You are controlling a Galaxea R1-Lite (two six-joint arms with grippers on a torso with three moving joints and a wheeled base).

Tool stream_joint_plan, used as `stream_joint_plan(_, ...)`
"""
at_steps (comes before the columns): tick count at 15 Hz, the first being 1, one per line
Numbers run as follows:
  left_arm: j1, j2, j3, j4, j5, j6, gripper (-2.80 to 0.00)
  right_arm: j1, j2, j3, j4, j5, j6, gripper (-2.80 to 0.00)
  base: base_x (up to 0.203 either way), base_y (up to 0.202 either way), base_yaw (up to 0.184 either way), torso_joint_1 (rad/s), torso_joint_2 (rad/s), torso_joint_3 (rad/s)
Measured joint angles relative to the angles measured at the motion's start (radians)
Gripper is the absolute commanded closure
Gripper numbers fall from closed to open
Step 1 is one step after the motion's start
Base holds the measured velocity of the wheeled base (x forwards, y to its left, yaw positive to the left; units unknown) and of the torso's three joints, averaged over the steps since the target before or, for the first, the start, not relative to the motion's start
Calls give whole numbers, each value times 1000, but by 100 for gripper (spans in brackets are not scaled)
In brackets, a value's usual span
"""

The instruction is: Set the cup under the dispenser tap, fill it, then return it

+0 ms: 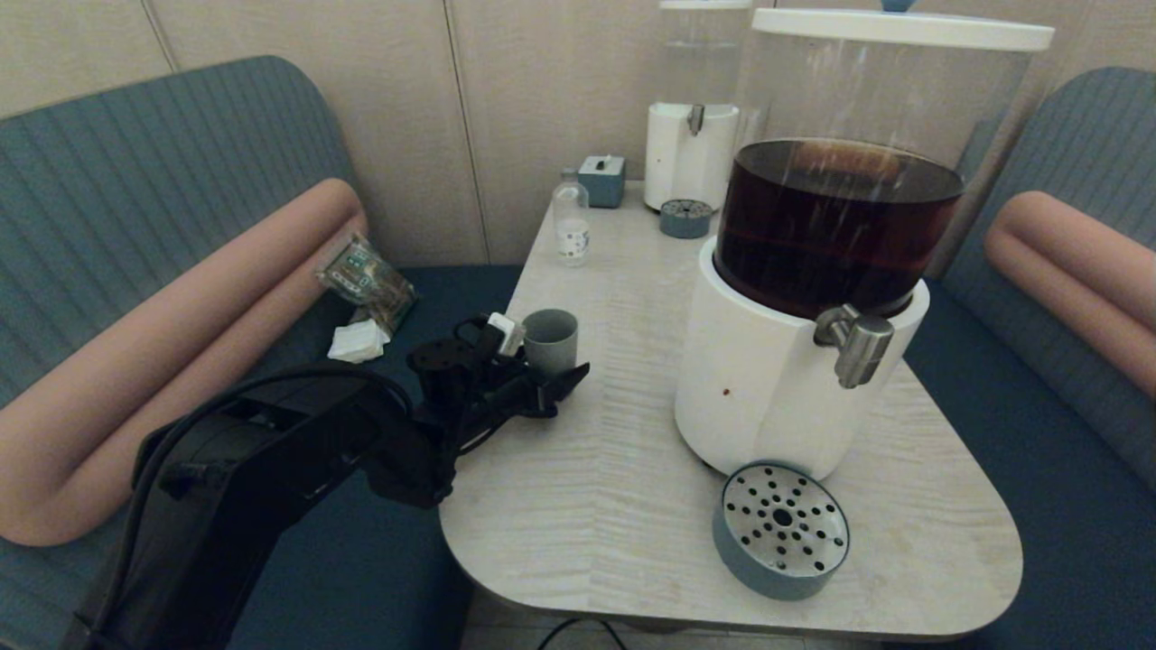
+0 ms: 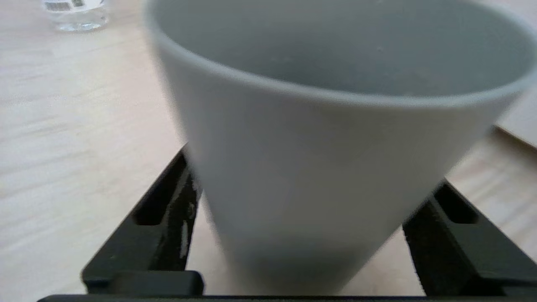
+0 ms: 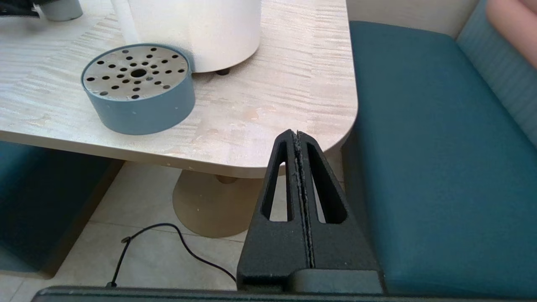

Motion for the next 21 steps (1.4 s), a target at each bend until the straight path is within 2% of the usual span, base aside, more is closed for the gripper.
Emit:
stream_joint_plan(4,1,-7,8,-5,0,0,-280,0,0,0,0,0,0,0,0,0,0,0,0,0)
stream_joint_plan(8,0,-30,91,-28,3,0,-280,0,0,0,0,0,0,0,0,0,0,0,0,0)
stream_joint_plan(15,-1,-186,371,-98,-4,2,-280,0,0,0,0,0,0,0,0,0,0,0,0,0)
stream_joint_plan(21,0,-407,668,-136,-23,0,-280,1,0,0,0,0,0,0,0,0,0,0,0,0)
